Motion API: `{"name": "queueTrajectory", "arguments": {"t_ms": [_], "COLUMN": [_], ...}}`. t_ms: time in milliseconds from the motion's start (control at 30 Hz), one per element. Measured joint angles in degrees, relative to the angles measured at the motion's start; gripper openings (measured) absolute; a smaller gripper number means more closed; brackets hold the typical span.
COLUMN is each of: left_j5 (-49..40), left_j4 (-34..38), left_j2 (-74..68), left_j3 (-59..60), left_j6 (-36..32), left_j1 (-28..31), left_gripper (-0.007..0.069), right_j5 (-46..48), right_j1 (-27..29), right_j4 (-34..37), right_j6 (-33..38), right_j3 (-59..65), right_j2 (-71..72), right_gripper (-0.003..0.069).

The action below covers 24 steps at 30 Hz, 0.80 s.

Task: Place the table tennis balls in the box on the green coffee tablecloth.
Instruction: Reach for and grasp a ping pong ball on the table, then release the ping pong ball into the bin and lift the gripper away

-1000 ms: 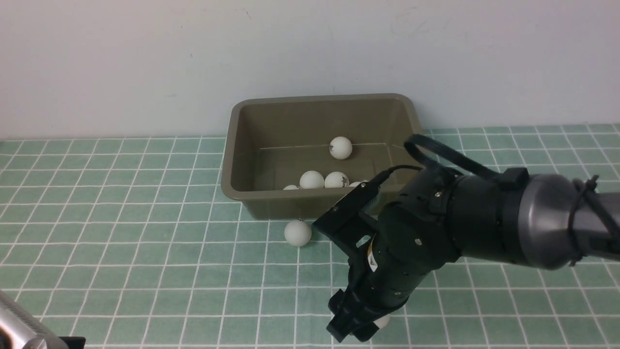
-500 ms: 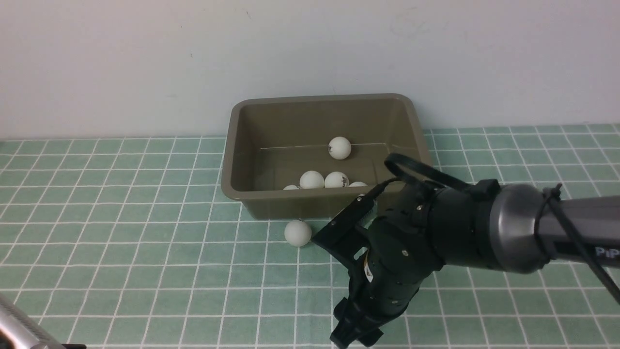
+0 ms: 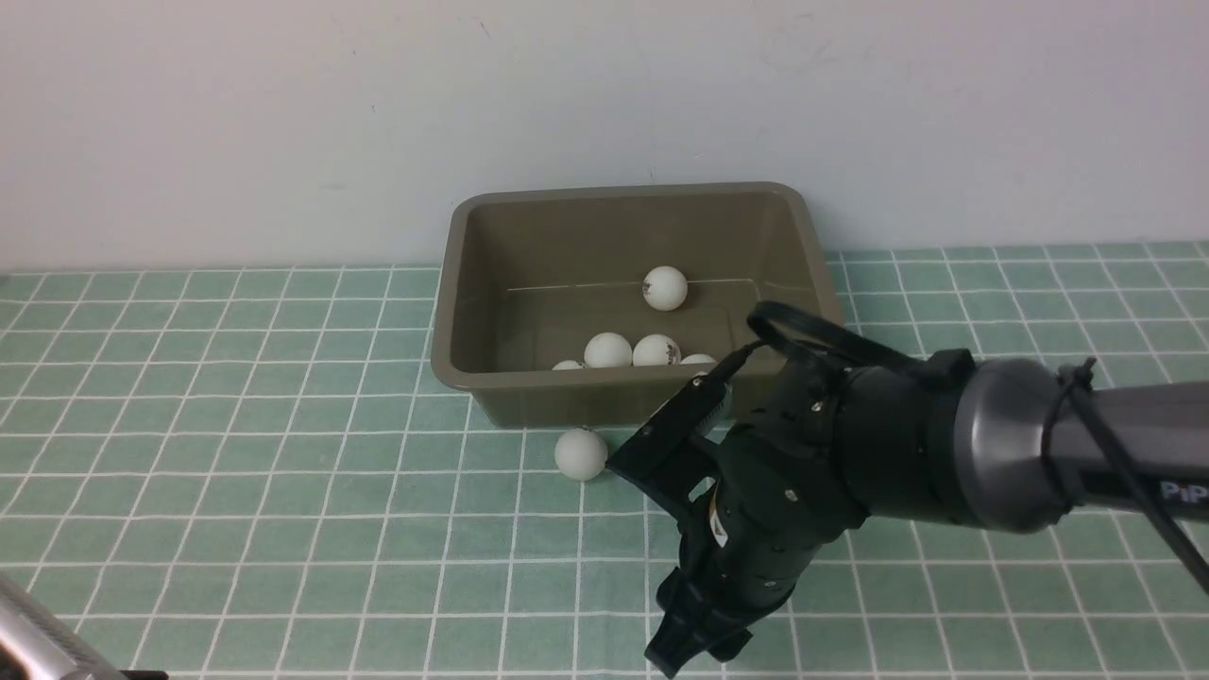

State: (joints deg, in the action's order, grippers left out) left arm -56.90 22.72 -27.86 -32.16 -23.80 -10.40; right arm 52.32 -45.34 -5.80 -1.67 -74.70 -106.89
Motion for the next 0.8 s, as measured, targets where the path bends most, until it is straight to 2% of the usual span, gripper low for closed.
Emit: {"name": "queueTrajectory", "arguments": {"t_ms": [233,433,600,667,800], "left_j5": [0.0,0.0,0.6,1.8,3.4], "left_j4": [0.0,0.0,0.2,1.0,2.9], "left_j2": [0.0,0.0,0.0,0.0,0.0], "left_j3": [0.0,0.0,0.0,0.0,0.0], "left_j6": [0.0,0.0,0.0,0.0,0.0], "left_j1": [0.0,0.0,0.0,0.0,0.0], "left_gripper": [0.0320,0.0320,0.0320,0.0320,0.0320], "right_j5": [5.6,3.8,-4.8,-9.0,-15.3], "right_j1": [0.0,1.3,7.9,12.2,17.1], "right_j4": [-0.6,-6.2,-8.7,-8.6,-6.4], "right_j6": [1.7,2.4,0.7,0.4,0.5], "right_j3": [-10.2,-17.5,-19.8,-19.8,-19.8], "right_j2": [0.2,0.2,-1.6,-4.2,-9.6], "right_gripper": [0.0344,0.0344,0.0344,0.0344,0.0344]}}
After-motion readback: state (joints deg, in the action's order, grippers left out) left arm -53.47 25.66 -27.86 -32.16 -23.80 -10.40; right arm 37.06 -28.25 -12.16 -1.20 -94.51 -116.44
